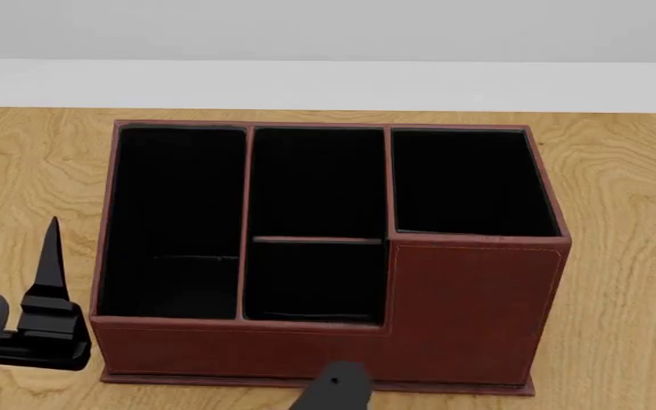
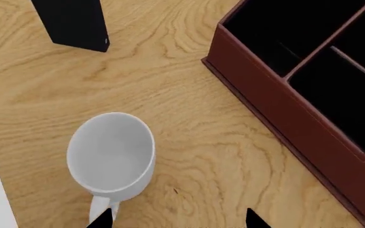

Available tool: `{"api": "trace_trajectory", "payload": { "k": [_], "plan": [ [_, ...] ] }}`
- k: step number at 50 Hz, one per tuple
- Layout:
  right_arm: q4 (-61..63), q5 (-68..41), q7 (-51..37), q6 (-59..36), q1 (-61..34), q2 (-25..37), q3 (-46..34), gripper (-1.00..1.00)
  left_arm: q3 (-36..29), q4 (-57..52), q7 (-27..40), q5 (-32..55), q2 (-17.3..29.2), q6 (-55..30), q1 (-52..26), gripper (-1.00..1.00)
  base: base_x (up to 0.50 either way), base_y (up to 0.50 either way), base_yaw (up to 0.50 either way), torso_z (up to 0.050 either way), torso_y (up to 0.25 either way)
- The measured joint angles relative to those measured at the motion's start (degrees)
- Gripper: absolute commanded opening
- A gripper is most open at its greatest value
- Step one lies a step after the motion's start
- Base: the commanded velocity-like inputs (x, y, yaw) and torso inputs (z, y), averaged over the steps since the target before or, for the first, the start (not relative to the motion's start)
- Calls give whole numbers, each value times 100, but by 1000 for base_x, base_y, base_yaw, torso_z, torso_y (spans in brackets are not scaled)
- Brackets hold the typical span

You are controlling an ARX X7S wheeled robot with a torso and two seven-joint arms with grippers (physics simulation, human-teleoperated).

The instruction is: Pick up the white mug and place it to the right of the caddy.

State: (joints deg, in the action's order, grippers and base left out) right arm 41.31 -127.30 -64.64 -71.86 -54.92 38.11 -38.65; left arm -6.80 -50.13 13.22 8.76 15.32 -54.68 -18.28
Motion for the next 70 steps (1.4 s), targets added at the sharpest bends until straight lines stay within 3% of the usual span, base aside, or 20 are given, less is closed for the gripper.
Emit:
{"api": "trace_trajectory", "payload": {
  "k": [28, 70],
  "plan": [
    [-44, 221, 143, 110, 377, -372, -387, 100, 60, -26, 37, 108, 44, 49, 32, 100, 0, 0, 0, 0, 0],
    [-1012, 1895, 1603, -514, 1080, -1096, -663, 100, 77, -26, 104, 236, 111, 137, 60, 100, 0, 0, 0, 0, 0]
  ]
}}
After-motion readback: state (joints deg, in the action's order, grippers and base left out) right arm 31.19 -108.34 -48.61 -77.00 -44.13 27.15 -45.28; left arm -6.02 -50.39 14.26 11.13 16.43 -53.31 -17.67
